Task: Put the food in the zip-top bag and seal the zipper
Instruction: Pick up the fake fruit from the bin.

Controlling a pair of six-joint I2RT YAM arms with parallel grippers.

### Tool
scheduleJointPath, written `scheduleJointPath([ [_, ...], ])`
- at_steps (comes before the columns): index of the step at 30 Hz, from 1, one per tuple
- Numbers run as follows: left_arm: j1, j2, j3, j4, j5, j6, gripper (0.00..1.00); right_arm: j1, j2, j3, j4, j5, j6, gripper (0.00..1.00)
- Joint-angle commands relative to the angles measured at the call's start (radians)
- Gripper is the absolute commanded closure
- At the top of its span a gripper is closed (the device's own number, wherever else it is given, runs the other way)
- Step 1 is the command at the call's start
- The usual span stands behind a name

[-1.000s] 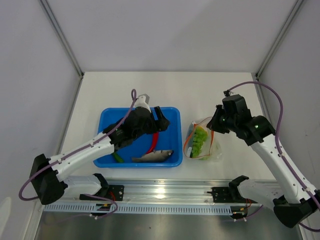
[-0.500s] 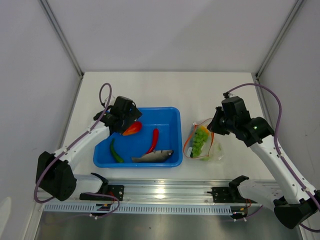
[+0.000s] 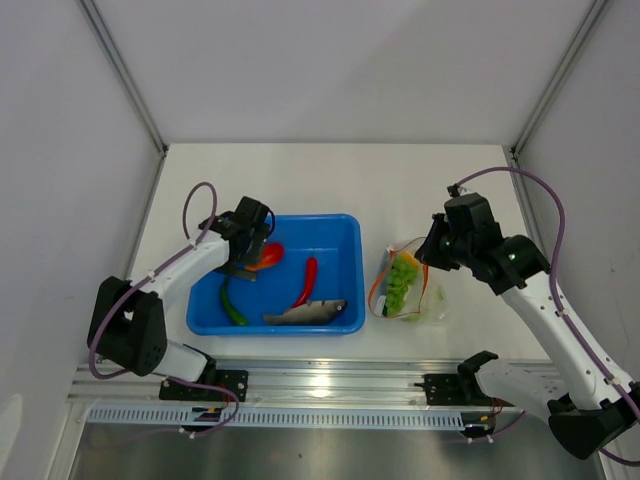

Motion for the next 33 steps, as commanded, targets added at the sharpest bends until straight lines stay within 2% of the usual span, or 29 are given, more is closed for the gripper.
scheduleJointPath([
  [1,0.016,0.038,0.024,-0.032,-0.015,-0.185,0.01,-0.004,-0.025,0.004,0.021,0.014,-0.013,1.0],
  [7,0.02,0.116,0.081,-0.081,0.031,-0.257,0.01,-0.004,-0.026,-0.002,0.028,0.01,-0.013,1.0],
  [14,0.022,0.164,0.084,-0.068,0.016,-0.325,0.01,-0.004,-0.026,-0.005,0.035,0.005,-0.019,1.0],
  [21,0.02,0.247,0.153,-0.127,-0.011,-0.366,0.03,-0.004,-0.028,-0.01,0.036,0.005,-0.019,1.0],
  [25,0.02,0.274,0.147,-0.12,-0.016,-0.386,0.12,-0.004,-0.029,-0.011,0.036,0.007,-0.021,1.0],
  [30,0.02,0.291,0.129,-0.097,-0.028,-0.388,0.16,-0.006,-0.034,-0.013,0.038,0.01,-0.019,1.0],
  [33,0.02,0.287,0.098,-0.059,-0.03,-0.38,0.22,-0.004,-0.035,-0.016,0.039,0.008,-0.018,1.0],
])
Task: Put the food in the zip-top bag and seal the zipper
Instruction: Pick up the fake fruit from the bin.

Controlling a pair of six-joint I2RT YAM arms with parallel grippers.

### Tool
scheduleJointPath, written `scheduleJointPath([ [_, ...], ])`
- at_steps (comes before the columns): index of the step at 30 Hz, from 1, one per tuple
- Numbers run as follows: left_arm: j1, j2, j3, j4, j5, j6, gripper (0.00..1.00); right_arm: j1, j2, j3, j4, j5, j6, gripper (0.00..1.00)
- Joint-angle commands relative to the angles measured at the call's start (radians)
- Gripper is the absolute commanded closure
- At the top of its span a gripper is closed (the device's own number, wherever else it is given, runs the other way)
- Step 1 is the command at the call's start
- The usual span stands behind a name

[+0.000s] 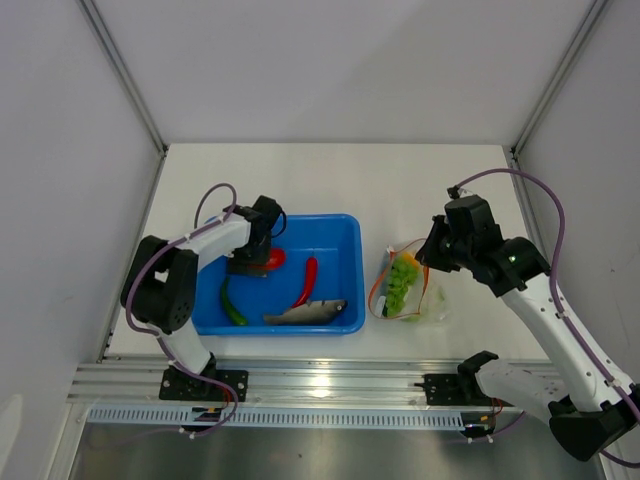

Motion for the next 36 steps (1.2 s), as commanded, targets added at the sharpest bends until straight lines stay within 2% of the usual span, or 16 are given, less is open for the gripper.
scheduleJointPath([
  [1,0.008,-0.007,-0.023,0.037,-0.029,-0.114,0.25,-0.006,-0.023,0.0,0.033,0.006,-0.009,1.0],
  [3,0.01,-0.01,-0.032,0.049,-0.026,-0.105,0.36,-0.006,-0.025,-0.004,0.038,0.005,-0.006,1.0],
  [8,0.005,-0.036,-0.043,0.054,-0.029,-0.07,0.55,-0.004,-0.026,-0.01,0.042,-0.003,-0.001,1.0],
  [9,0.005,-0.051,-0.048,0.057,-0.031,-0.064,0.62,-0.004,-0.028,-0.011,0.042,-0.004,0.003,1.0],
  [10,0.004,-0.062,-0.064,0.065,-0.035,-0.056,0.65,-0.006,-0.026,-0.013,0.044,-0.006,0.003,1.0],
  [11,-0.001,-0.071,-0.063,0.066,-0.037,-0.044,0.74,-0.004,-0.029,-0.016,0.047,-0.008,0.003,1.0],
  [13,-0.007,-0.108,-0.074,0.074,-0.043,-0.024,0.82,-0.006,-0.028,-0.02,0.05,-0.008,0.003,1.0],
  [19,-0.068,-0.249,-0.091,0.1,-0.063,0.088,0.9,-0.004,-0.023,-0.025,0.053,0.008,-0.006,1.0],
  [26,-0.163,-0.419,-0.11,0.164,-0.028,0.336,0.96,-0.006,-0.022,-0.014,0.05,0.015,-0.017,1.0],
  [30,-0.215,-0.524,-0.149,0.322,-0.014,0.53,0.99,-0.006,-0.019,-0.007,0.045,0.017,-0.021,1.0],
  [32,-0.24,-0.565,-0.196,0.441,0.02,0.706,0.99,-0.006,-0.019,-0.007,0.048,0.017,-0.021,1.0],
  [36,-0.261,-0.675,-0.304,0.737,0.197,0.904,0.99,-0.006,-0.008,0.001,0.061,-0.004,-0.02,1.0],
])
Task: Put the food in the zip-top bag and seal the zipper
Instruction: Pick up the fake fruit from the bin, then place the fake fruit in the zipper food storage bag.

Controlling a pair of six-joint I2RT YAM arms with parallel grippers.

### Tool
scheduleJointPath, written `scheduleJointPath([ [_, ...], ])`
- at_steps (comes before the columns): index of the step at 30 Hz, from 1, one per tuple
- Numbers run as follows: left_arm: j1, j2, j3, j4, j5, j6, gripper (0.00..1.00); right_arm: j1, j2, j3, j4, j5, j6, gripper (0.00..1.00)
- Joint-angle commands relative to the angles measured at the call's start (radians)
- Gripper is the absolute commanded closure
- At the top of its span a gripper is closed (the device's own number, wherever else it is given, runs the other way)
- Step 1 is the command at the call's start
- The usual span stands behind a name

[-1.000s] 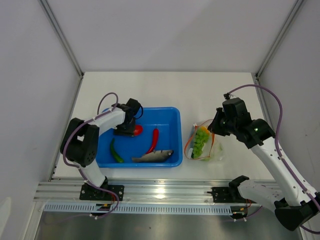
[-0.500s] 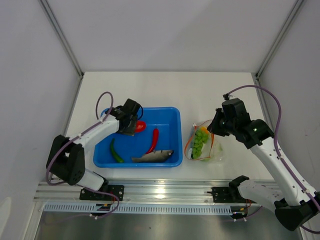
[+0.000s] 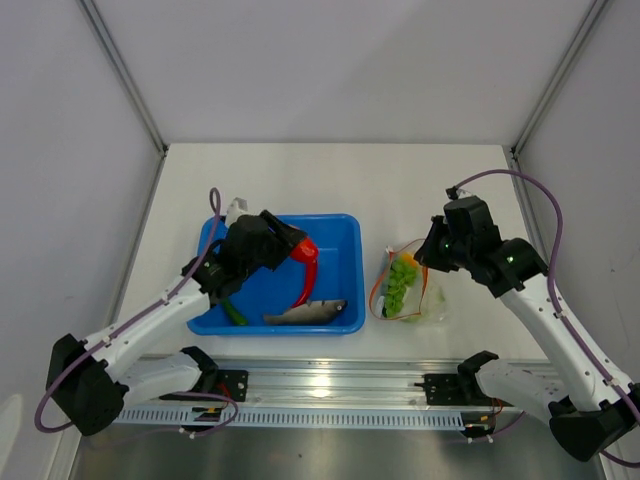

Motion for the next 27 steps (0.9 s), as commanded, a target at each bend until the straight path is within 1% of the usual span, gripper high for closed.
scheduleJointPath([
  [1,-0.03,-0.084,-0.117,0.417,0.216,0.321,0.99,-0.005,0.002,0.027,0.043,-0.007,-0.015,1.0],
  [2,-0.035,-0.099,-0.137,0.493,0.256,0.356,1.0,-0.005,0.004,0.027,0.045,-0.014,-0.015,1.0],
  [4,-0.049,-0.125,-0.171,0.581,0.347,0.424,0.99,-0.005,0.01,0.03,0.048,-0.02,-0.017,1.0],
  [5,-0.061,-0.125,-0.186,0.658,0.443,0.449,1.0,-0.005,0.011,0.029,0.048,-0.021,-0.017,1.0],
  [7,-0.09,-0.113,-0.177,0.69,0.517,0.501,1.0,-0.005,0.014,0.027,0.049,-0.024,-0.015,1.0],
  [8,-0.099,-0.105,-0.174,0.754,0.601,0.518,1.0,-0.005,0.016,0.026,0.051,-0.027,-0.015,1.0],
  [10,-0.13,-0.087,-0.172,0.811,0.671,0.521,0.99,-0.005,0.016,0.02,0.059,-0.04,-0.011,1.0],
  [11,-0.141,-0.061,-0.168,0.847,0.735,0.519,0.99,-0.005,0.016,0.018,0.062,-0.043,-0.011,1.0],
  [12,-0.153,-0.045,-0.163,0.91,0.761,0.521,0.99,-0.005,0.017,0.015,0.065,-0.046,-0.009,1.0],
  [16,-0.225,0.047,-0.117,0.972,0.806,0.501,0.99,-0.005,0.02,0.012,0.071,-0.047,0.0,1.0],
  [18,-0.247,0.119,-0.114,1.041,0.826,0.473,0.99,-0.005,0.022,0.023,0.071,-0.08,0.004,1.0],
  [19,-0.265,0.143,-0.11,1.114,0.847,0.44,0.99,-0.005,0.024,0.03,0.068,-0.084,0.008,1.0],
  [22,-0.296,0.25,-0.082,1.197,0.892,0.4,0.99,-0.005,0.021,0.058,0.063,-0.093,0.012,1.0],
  [24,-0.305,0.319,-0.054,1.199,0.907,0.392,0.99,-0.005,0.02,0.072,0.059,-0.101,0.011,1.0],
  [27,-0.307,0.367,-0.034,1.172,0.872,0.392,0.99,-0.005,0.016,0.07,0.056,-0.116,0.014,1.0],
])
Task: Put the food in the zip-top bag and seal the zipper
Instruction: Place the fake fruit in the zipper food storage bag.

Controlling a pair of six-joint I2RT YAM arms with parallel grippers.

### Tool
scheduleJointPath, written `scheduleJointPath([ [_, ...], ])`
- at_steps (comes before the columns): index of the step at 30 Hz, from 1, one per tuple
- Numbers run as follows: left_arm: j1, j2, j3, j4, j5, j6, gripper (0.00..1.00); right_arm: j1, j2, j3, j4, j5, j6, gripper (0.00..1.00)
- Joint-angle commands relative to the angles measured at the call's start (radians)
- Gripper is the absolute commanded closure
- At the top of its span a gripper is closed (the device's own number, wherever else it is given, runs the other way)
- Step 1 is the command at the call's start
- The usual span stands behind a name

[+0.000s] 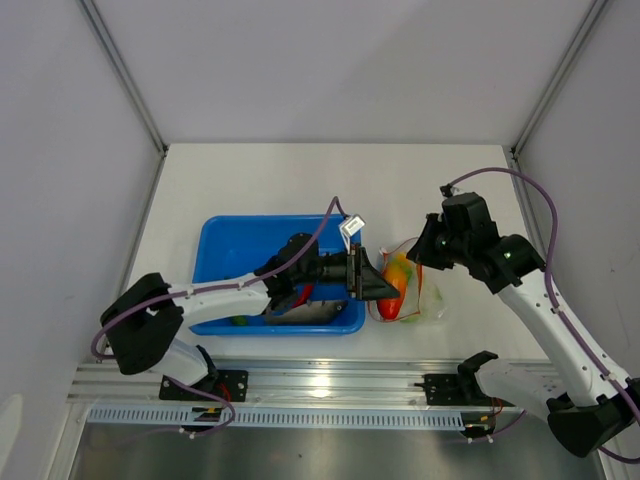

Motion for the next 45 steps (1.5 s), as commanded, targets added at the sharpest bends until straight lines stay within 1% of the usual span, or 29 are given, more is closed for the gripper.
scheduleJointPath([
  [1,-0.005,0.032,0.067,0.047,-0.004,0.002,0.99,-0.004,-0.012,0.052,0.03,-0.032,0.012,1.0],
  [6,-0.005,0.054,0.107,-0.071,-0.084,0.048,0.99,-0.004,-0.03,0.04,0.026,-0.037,0.019,1.0],
  [8,-0.005,0.062,0.135,-0.158,-0.133,0.062,0.99,-0.003,-0.035,0.037,0.024,-0.035,0.021,1.0],
  [11,-0.008,0.072,0.166,-0.24,-0.185,0.095,0.9,-0.004,-0.038,0.036,0.026,-0.038,0.024,1.0],
  [12,-0.011,0.074,0.176,-0.257,-0.198,0.102,0.84,-0.004,-0.038,0.034,0.029,-0.04,0.026,1.0],
  [13,-0.012,0.078,0.181,-0.272,-0.213,0.108,0.82,-0.004,-0.037,0.036,0.03,-0.044,0.027,1.0],
  [15,-0.016,0.081,0.178,-0.285,-0.262,0.123,0.8,-0.004,-0.033,0.037,0.036,-0.054,0.033,1.0],
  [19,-0.034,0.072,0.166,-0.294,-0.355,0.158,0.78,-0.004,-0.03,0.048,0.047,-0.086,0.059,1.0],
  [20,-0.046,0.066,0.155,-0.289,-0.403,0.181,0.77,-0.004,-0.03,0.052,0.053,-0.096,0.078,1.0],
  [23,-0.065,0.06,0.149,-0.277,-0.446,0.218,0.77,-0.004,-0.029,0.06,0.062,-0.123,0.114,1.0],
  [25,-0.075,0.063,0.156,-0.288,-0.492,0.232,0.75,-0.004,-0.026,0.062,0.07,-0.135,0.13,1.0],
  [26,-0.083,0.066,0.166,-0.3,-0.5,0.249,0.71,-0.004,-0.023,0.062,0.072,-0.143,0.133,1.0],
  [27,-0.086,0.081,0.178,-0.323,-0.506,0.259,0.64,-0.004,-0.023,0.062,0.073,-0.144,0.142,1.0],
  [28,-0.089,0.088,0.211,-0.362,-0.512,0.272,0.6,-0.004,-0.021,0.063,0.075,-0.144,0.145,1.0],
  [29,-0.098,0.092,0.218,-0.372,-0.518,0.276,0.49,-0.004,-0.02,0.065,0.073,-0.143,0.145,1.0],
  [31,-0.108,0.085,0.221,-0.389,-0.549,0.29,0.39,-0.004,-0.021,0.068,0.064,-0.135,0.144,1.0],
  [32,-0.117,0.08,0.218,-0.397,-0.564,0.298,0.27,-0.004,-0.021,0.069,0.061,-0.132,0.141,1.0],
  [33,-0.12,0.068,0.216,-0.403,-0.575,0.309,0.2,-0.007,-0.026,0.071,0.058,-0.121,0.135,1.0],
  [34,-0.123,0.06,0.216,-0.412,-0.58,0.327,0.15,-0.009,-0.029,0.071,0.047,-0.115,0.133,1.0],
  [35,-0.129,0.052,0.212,-0.432,-0.61,0.336,0.05,-0.01,-0.03,0.071,0.043,-0.109,0.128,1.0],
  [37,-0.132,0.017,0.196,-0.43,-0.626,0.368,0.0,-0.016,-0.041,0.068,0.024,-0.094,0.119,1.0],
  [45,-0.141,-0.155,0.098,-0.433,-0.679,0.402,0.01,-0.021,-0.075,0.04,-0.01,-0.055,0.098,1.0],
])
